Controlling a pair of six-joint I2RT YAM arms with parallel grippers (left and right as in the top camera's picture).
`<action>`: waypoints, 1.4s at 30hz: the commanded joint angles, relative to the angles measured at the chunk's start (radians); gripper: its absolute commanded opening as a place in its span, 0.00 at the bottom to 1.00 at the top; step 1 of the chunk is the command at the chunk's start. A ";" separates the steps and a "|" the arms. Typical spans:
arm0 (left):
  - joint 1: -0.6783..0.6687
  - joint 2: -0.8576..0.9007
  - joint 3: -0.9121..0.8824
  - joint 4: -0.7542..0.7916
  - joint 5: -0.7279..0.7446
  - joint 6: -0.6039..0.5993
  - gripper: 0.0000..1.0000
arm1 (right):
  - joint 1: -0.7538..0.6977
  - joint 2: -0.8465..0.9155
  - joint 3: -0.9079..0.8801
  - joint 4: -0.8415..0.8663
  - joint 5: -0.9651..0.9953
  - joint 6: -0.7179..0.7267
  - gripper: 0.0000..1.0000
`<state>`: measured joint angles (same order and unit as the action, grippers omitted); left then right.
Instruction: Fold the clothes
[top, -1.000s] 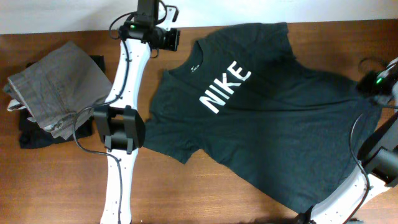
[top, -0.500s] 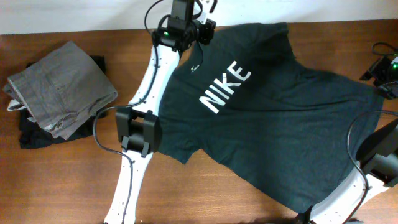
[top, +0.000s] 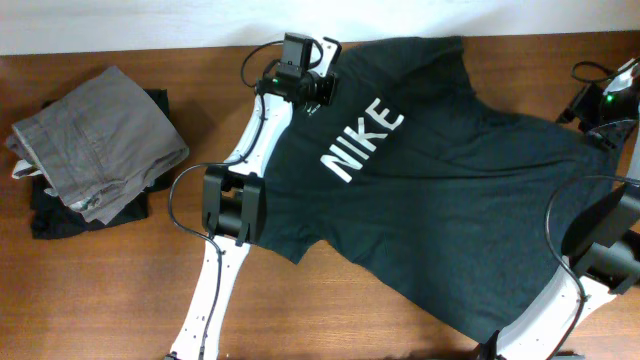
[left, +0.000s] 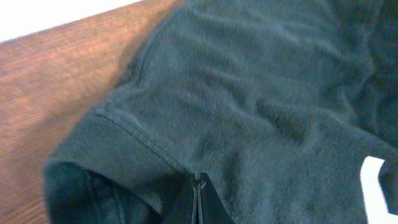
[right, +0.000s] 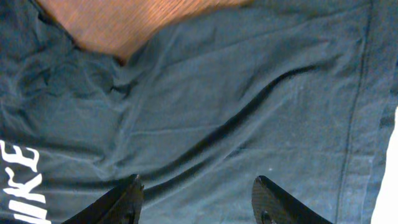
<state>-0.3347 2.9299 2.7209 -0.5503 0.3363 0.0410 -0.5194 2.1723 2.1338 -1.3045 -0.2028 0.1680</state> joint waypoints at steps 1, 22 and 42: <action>0.010 0.024 0.008 -0.008 -0.039 0.004 0.00 | 0.015 -0.008 0.011 -0.014 0.033 -0.008 0.61; 0.159 0.028 0.009 -0.207 -0.133 0.004 0.00 | 0.016 -0.008 0.011 -0.106 0.084 -0.008 0.62; 0.200 -0.242 0.418 -0.572 -0.069 -0.189 0.07 | 0.032 -0.133 0.011 -0.308 0.201 0.138 0.61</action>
<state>-0.1627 2.8098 3.1073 -1.0916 0.2794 -0.0845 -0.5060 2.1319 2.1334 -1.5974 -0.0742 0.2287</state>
